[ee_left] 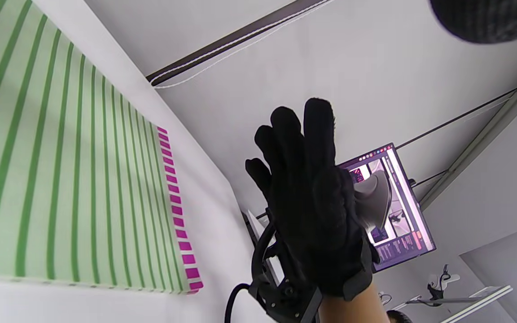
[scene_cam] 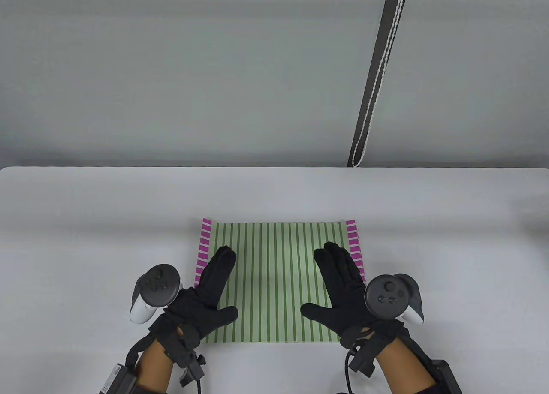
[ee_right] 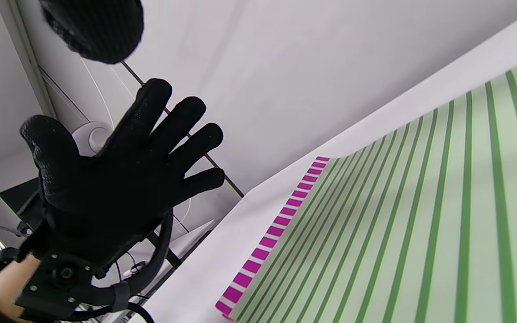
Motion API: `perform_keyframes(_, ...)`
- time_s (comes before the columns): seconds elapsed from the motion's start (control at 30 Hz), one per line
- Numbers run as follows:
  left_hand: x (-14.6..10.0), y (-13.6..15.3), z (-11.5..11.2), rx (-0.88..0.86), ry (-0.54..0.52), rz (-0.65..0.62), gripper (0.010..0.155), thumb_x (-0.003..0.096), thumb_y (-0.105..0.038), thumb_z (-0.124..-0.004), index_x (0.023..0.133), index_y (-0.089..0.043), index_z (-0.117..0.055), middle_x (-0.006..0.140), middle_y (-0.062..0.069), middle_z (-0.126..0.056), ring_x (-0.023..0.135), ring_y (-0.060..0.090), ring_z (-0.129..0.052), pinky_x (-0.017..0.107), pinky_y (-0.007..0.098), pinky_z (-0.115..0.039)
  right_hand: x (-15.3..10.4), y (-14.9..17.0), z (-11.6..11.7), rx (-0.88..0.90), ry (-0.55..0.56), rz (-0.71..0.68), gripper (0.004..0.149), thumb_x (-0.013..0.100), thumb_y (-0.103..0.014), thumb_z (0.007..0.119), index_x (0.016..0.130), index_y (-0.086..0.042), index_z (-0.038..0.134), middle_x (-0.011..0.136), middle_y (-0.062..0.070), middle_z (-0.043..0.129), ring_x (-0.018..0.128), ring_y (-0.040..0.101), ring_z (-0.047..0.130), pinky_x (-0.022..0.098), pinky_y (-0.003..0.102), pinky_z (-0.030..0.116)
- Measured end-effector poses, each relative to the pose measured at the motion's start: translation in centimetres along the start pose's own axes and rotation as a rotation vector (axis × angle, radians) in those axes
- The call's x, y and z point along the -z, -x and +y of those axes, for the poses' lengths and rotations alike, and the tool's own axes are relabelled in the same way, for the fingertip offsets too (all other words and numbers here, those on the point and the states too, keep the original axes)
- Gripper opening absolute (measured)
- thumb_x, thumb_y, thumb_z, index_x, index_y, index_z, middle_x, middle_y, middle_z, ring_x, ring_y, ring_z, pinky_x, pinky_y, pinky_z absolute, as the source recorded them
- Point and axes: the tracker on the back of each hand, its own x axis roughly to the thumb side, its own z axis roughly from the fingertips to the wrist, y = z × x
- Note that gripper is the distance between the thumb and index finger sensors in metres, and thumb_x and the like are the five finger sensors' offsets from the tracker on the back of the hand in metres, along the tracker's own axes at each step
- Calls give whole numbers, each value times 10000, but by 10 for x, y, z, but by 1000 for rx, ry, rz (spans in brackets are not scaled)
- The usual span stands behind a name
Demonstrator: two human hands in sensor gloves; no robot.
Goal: Unroll mouse pads and stack together
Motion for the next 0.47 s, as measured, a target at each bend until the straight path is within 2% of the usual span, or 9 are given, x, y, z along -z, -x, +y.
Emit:
perform_keyframes(0.2, 1, 10, -3, -29, 36, 24, 1086, 329, -865, -636, 1050, -377, 14, 1132, 70, 103, 1039, 479, 43, 620, 792, -135, 0, 13, 8, 42, -60, 42, 1000, 516, -655, 774, 1071, -262, 41, 1086, 232, -31, 978, 542, -32, 594, 783, 122)
perform_keyframes(0.47, 3, 15, -6, -12, 60, 53, 1090, 329, -865, -635, 1051, -373, 16, 1133, 73, 101, 1036, 481, 47, 617, 795, -131, -1, 21, 13, 56, -88, 68, 1008, 516, -654, 778, 1066, -261, 31, 1080, 237, -59, 977, 542, -35, 591, 783, 115)
